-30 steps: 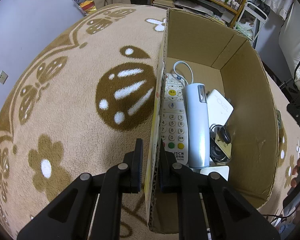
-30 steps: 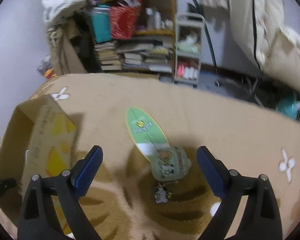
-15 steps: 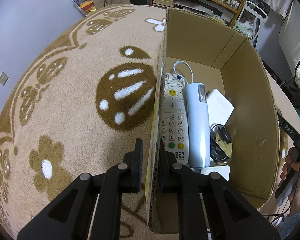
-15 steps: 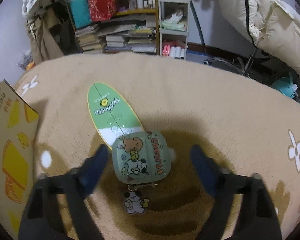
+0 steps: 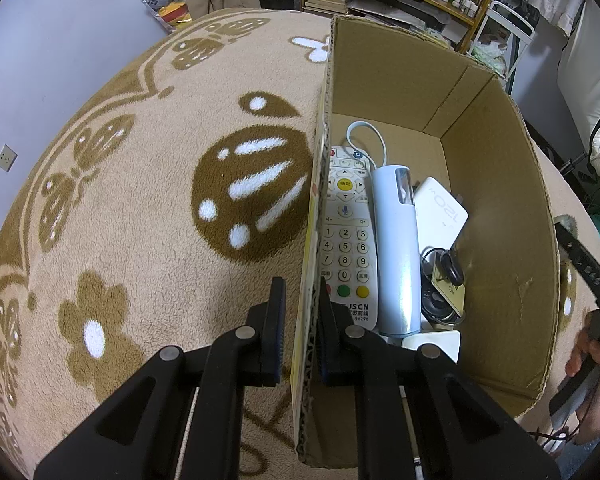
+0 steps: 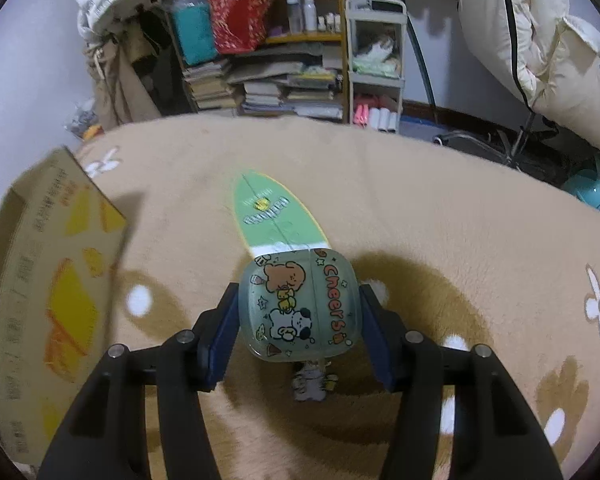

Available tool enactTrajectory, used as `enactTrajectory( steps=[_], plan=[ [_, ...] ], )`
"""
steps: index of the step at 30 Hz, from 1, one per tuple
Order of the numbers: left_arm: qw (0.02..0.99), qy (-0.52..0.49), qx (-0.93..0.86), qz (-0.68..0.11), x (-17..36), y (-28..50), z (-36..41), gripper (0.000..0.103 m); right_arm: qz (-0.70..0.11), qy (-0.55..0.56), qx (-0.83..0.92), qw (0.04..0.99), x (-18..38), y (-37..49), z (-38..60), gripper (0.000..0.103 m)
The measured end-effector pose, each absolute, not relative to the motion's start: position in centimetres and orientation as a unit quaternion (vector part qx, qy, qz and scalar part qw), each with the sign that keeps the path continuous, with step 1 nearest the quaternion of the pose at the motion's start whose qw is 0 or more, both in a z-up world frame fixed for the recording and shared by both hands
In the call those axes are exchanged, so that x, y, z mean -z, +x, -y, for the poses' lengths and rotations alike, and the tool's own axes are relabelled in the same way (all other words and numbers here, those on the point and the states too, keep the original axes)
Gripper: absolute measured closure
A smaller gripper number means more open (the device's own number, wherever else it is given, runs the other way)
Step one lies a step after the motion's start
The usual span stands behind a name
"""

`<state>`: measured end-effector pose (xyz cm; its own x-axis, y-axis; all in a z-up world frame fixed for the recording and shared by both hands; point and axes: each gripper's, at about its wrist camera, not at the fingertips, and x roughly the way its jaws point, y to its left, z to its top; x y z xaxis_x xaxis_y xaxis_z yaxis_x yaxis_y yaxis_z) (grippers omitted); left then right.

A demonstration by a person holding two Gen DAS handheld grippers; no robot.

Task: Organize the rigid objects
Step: 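Lift the green tin with the right tool and carry it over the box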

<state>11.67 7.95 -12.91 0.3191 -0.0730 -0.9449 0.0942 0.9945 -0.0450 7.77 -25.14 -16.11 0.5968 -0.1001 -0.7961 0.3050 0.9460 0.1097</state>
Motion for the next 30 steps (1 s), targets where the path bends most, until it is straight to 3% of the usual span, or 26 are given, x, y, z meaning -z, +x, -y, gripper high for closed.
enactTrajectory(
  steps=[8, 22, 30],
  plan=[
    [0.812, 0.009, 0.051, -0.581, 12.9, 11.7, -7.9, 0.09, -0.386, 0.163, 0.068, 0.905, 11.2, 7.6, 23.3, 0.042],
    [0.812, 0.01, 0.051, -0.582, 12.9, 11.7, -7.9, 0.09, -0.318, 0.115, -0.042, 0.94, 2.6, 9.1, 14.2, 0.042],
    [0.811, 0.008, 0.053, -0.582, 13.0, 11.6, -8.0, 0.09, -0.305, 0.089, -0.083, 0.945, 1.9, 9.6, 9.4, 0.042]
  ],
)
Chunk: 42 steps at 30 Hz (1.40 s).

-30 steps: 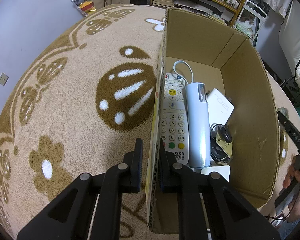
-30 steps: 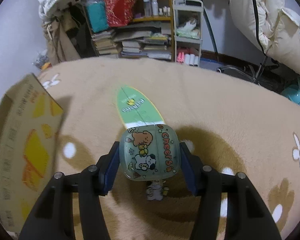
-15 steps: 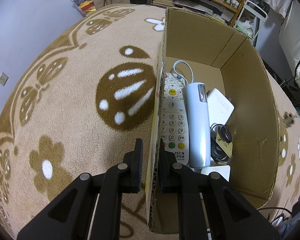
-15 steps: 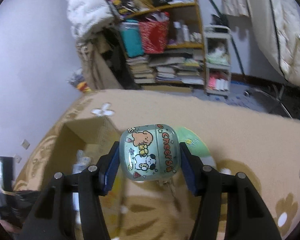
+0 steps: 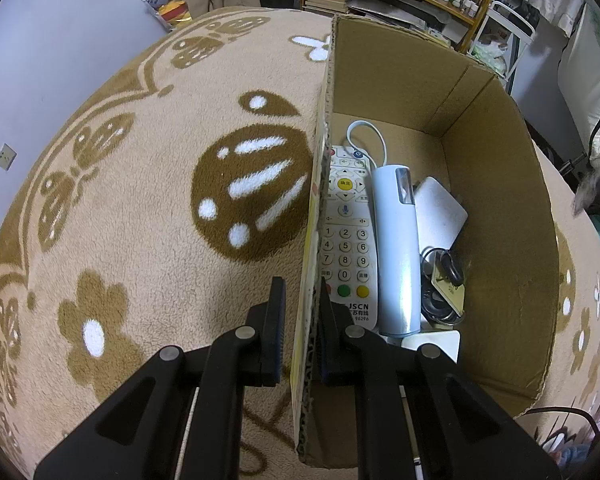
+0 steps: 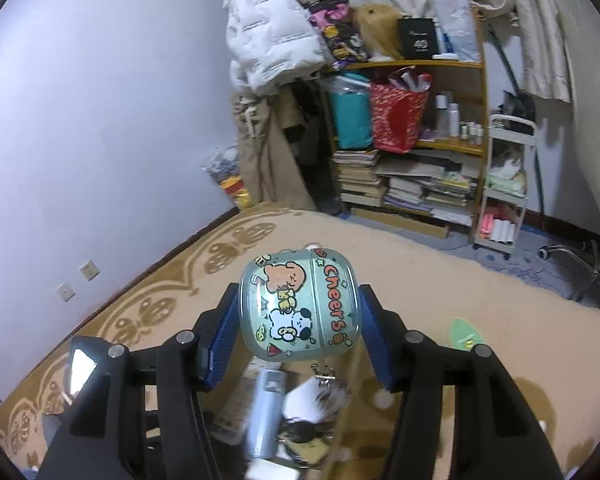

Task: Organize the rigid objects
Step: 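Lift the green tin with the right tool and carry it over the box, then lower the tin into the box and open the right tool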

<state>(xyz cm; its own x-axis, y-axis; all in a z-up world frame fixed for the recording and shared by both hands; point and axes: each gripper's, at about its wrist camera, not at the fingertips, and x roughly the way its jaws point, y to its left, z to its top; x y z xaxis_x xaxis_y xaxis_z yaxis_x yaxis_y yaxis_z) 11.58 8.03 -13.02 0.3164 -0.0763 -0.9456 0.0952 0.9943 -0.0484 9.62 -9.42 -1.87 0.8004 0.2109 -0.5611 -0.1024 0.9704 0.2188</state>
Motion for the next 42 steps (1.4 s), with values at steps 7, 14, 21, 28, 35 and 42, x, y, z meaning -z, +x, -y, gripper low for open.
enactTrajectory(
  steps=[7, 14, 21, 28, 35, 42],
  plan=[
    [0.81, 0.005, 0.053, -0.583, 13.0, 11.7, -8.1, 0.09, -0.348, 0.084, -0.109, 0.928, 4.5, 9.4, 7.9, 0.042],
    [0.81, 0.005, 0.053, -0.584, 13.0, 11.8, -8.1, 0.09, -0.404, 0.076, -0.114, 0.904, 8.5, 9.4, 7.7, 0.042],
    [0.81, 0.006, 0.053, -0.584, 13.1, 11.8, -8.0, 0.09, -0.422, 0.059, -0.116, 0.897, 9.9, 9.2, 7.6, 0.042],
    [0.81, 0.007, 0.054, -0.584, 13.1, 11.8, -8.0, 0.09, -0.423, 0.052, -0.113, 0.898, 10.1, 9.4, 7.3, 0.042],
    [0.81, 0.005, 0.055, -0.584, 13.1, 11.8, -8.0, 0.09, -0.424, 0.054, -0.115, 0.897, 10.2, 9.6, 7.3, 0.042],
    [0.809, 0.002, 0.055, -0.585, 13.1, 11.8, -8.1, 0.09, -0.421, 0.034, -0.115, 0.899, 10.3, 9.4, 6.8, 0.041]
  ],
)
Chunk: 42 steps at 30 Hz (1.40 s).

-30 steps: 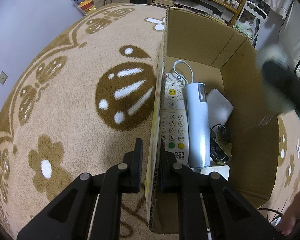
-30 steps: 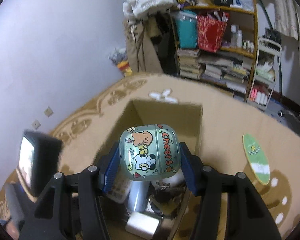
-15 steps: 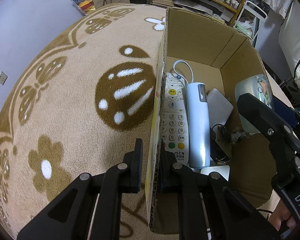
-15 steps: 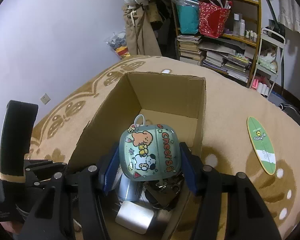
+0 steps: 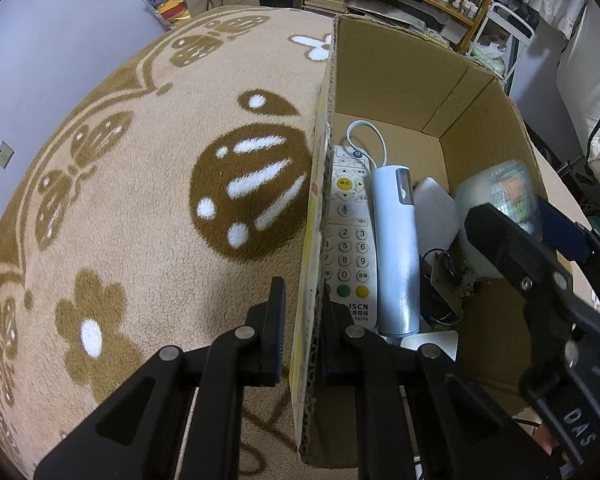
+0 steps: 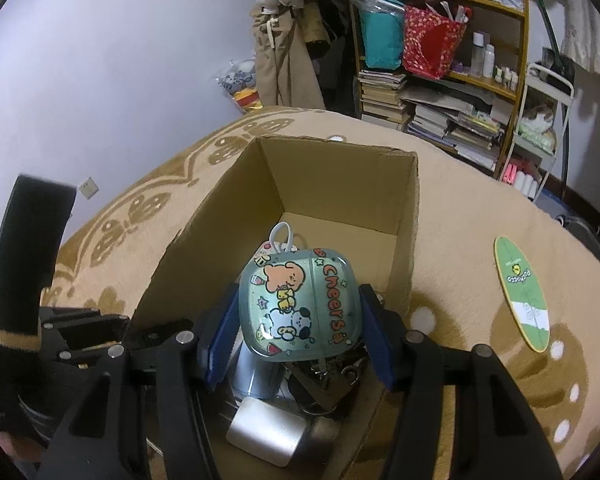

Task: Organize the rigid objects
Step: 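Lower the tin into the box and open the right tool, then move the right tool to the green surfboard card and grasp it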

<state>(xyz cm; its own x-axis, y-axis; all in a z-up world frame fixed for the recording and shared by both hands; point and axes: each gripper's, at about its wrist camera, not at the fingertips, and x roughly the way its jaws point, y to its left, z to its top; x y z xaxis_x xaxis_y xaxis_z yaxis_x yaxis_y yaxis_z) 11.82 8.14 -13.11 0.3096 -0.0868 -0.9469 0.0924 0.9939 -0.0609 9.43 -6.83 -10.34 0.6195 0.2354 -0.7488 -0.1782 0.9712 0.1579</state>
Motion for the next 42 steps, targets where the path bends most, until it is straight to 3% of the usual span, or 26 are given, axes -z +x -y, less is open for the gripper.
enactTrajectory(
  steps=[2, 6, 15, 23, 42],
  plan=[
    [0.809, 0.003, 0.054, -0.586, 13.1, 11.9, -8.1, 0.089, -0.415, 0.033, -0.115, 0.902, 10.1, 9.1, 6.7, 0.04],
    [0.809, 0.006, 0.054, -0.585, 13.1, 11.9, -8.0, 0.089, -0.392, 0.037, -0.11, 0.913, 9.0, 8.5, 7.5, 0.021],
    [0.81, 0.009, 0.053, -0.584, 13.1, 11.9, -8.0, 0.089, -0.34, 0.054, -0.057, 0.937, 6.4, 8.0, 12.4, 0.0],
    [0.811, 0.015, 0.048, -0.582, 13.1, 11.8, -7.7, 0.089, -0.304, 0.041, 0.02, 0.952, 6.9, 10.0, 18.4, 0.0],
    [0.808, 0.019, 0.049, -0.587, 13.4, 12.0, -7.6, 0.09, -0.435, 0.097, 0.133, 0.885, 19.5, 14.2, 26.6, 0.0]
  ],
)
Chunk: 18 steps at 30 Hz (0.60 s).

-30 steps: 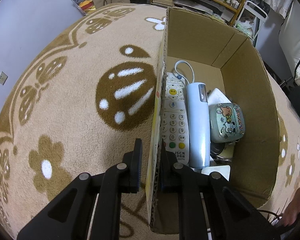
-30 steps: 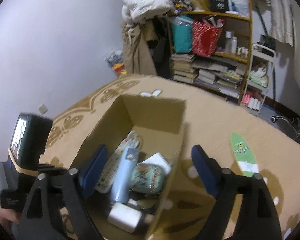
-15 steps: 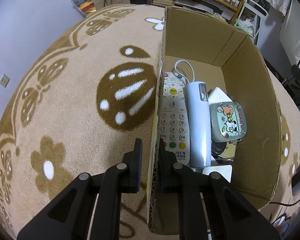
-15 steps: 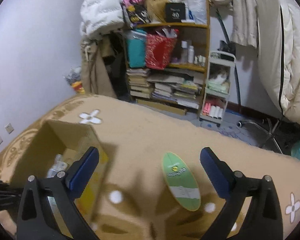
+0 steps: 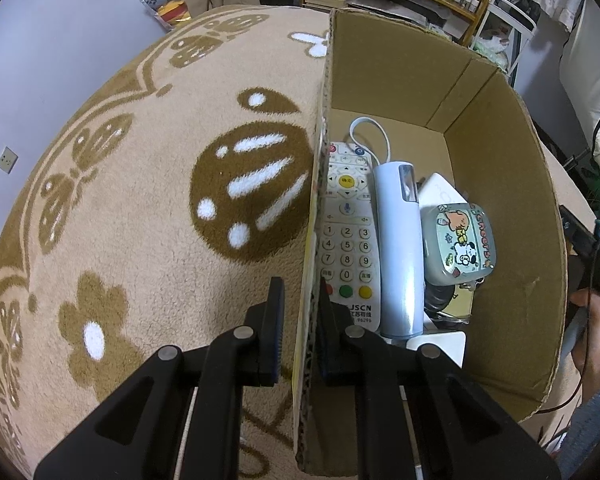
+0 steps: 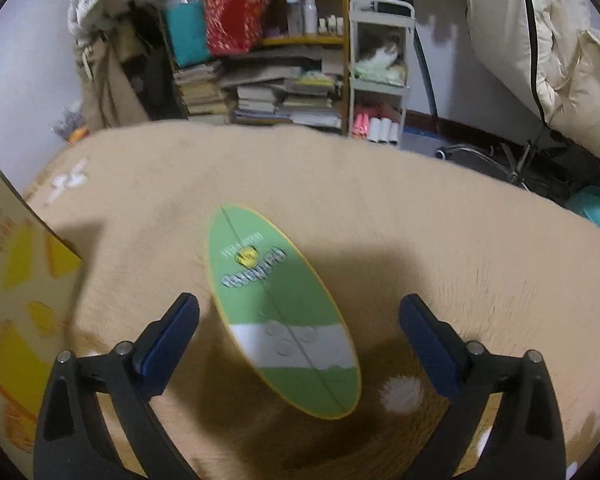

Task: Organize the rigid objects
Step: 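Move the right tool to the green surfboard card and grasp it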

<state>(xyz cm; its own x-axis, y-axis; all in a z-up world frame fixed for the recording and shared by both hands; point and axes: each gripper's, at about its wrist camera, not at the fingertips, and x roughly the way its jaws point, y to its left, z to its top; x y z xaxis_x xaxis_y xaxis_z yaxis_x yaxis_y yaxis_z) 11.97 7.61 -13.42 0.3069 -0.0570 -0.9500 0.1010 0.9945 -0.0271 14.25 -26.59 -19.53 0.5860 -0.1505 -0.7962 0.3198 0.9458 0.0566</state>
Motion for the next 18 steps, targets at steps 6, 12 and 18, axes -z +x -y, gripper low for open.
enactTrajectory(
  steps=[6, 12, 18],
  plan=[
    [0.807, 0.021, 0.048, -0.589, 13.7, 12.1, -7.6, 0.089, -0.436, 0.073, 0.14, 0.886, 20.2, 15.1, 26.3, 0.001],
    [0.806, 0.019, 0.049, -0.59, 13.7, 12.2, -7.6, 0.089, -0.444, 0.059, 0.128, 0.885, 20.2, 16.1, 25.6, 0.023],
    [0.807, 0.022, 0.051, -0.588, 13.8, 12.1, -7.5, 0.092, -0.447, 0.072, 0.133, 0.882, 19.7, 15.2, 25.1, 0.044]
  ],
)
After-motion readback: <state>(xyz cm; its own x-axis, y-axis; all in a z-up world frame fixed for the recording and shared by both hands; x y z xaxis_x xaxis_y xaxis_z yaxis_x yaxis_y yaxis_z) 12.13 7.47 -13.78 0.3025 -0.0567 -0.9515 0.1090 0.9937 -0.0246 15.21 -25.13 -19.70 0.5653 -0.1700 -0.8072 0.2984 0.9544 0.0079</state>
